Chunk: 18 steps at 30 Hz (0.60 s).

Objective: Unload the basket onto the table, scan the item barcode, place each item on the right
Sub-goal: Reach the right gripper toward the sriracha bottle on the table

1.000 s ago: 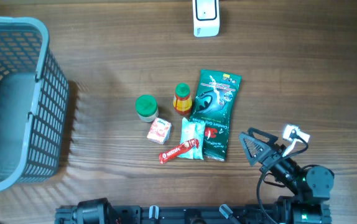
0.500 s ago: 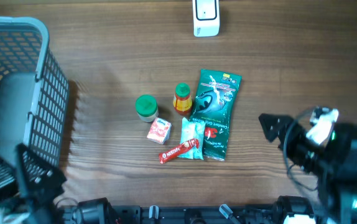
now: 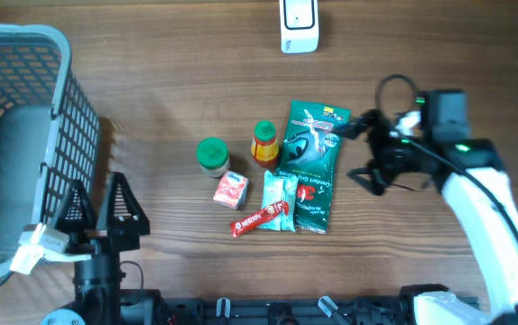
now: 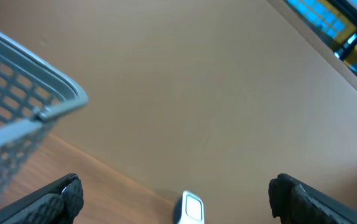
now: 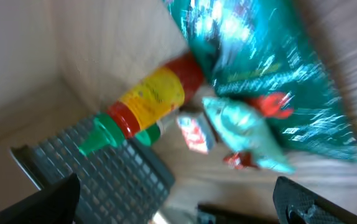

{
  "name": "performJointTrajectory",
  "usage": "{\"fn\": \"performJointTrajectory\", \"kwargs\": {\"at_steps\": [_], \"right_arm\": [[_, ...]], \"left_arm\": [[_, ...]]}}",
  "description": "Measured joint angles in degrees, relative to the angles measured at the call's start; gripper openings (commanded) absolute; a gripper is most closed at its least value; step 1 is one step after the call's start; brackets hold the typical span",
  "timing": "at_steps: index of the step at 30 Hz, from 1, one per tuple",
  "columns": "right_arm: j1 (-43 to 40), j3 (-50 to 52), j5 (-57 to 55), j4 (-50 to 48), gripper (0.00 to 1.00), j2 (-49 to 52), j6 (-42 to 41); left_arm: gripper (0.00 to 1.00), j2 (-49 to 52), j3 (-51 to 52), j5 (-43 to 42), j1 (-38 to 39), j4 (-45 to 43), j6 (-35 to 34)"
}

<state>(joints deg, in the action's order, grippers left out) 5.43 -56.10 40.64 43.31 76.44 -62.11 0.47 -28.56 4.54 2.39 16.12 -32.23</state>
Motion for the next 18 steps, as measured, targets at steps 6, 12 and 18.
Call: {"fn": "performJointTrajectory", "kwargs": {"at_steps": [6,12,18], "right_arm": [[9.97,-8.46,-3.52,-0.15,1.00,5.49,-11.91],[16.31,-25.83,-15.63,6.88,0.99,9.01,-16.61],[23.23,-38.84,-25.81,15.23,0.99,22.21,-17.84]], "left_arm": [[1.00,0.00,0.11,0.00,1.42,7.21,0.00],[1.00,0.00,0.87,0.00,3.72,7.54,0.00],[1.00,0.00,0.98,0.00,3.98,11.19,0.00]]}}
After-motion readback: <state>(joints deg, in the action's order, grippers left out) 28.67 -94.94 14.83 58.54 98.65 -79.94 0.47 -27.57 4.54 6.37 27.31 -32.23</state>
